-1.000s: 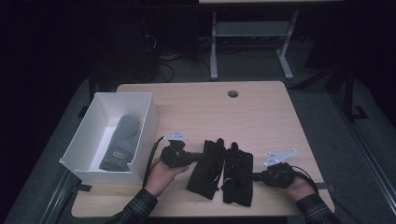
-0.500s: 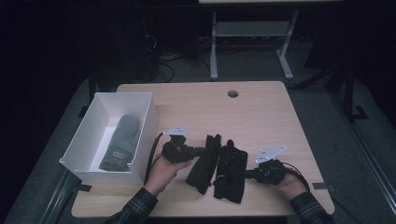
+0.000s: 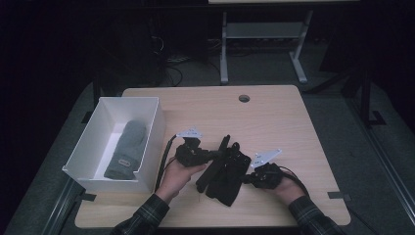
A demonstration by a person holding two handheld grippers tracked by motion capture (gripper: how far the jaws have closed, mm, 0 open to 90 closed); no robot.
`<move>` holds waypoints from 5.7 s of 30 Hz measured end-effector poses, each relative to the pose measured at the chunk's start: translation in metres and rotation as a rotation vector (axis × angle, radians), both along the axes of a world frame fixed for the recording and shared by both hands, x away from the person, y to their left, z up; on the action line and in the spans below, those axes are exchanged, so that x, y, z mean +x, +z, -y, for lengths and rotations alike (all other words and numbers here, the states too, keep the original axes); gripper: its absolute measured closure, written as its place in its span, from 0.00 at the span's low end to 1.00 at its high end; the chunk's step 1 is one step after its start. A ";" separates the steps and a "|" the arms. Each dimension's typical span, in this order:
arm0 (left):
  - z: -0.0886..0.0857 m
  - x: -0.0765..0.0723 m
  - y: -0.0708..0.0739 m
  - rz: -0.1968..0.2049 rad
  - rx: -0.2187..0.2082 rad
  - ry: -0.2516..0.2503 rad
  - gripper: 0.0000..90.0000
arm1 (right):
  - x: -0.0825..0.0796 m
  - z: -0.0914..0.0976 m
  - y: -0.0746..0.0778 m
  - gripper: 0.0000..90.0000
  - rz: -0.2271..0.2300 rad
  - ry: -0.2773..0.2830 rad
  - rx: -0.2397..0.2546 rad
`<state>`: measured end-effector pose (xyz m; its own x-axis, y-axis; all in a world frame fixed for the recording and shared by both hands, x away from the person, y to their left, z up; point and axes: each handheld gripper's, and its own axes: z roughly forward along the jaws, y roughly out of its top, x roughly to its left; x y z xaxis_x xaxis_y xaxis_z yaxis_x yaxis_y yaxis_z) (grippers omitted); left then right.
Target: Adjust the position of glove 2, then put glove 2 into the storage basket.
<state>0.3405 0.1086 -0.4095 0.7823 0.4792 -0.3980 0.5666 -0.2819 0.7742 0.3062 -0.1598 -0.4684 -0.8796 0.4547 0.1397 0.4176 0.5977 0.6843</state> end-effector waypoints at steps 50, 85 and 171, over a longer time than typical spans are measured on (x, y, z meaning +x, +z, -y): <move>0.050 -0.027 -0.040 0.035 0.259 -0.193 1.00 | 0.020 0.057 -0.004 0.43 0.102 -0.318 -0.018; 0.018 0.001 -0.020 0.155 0.402 -0.148 0.34 | 0.025 0.062 -0.013 0.27 0.122 -0.354 -0.011; -0.029 0.021 0.109 0.121 0.389 -0.027 0.75 | 0.024 0.059 -0.013 0.24 0.117 -0.355 -0.009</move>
<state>0.3619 0.1378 -0.3004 0.8269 0.5543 -0.0951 0.4660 -0.5807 0.6676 0.3306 -0.2190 -0.4814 -0.6767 0.7351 0.0418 0.5191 0.4360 0.7351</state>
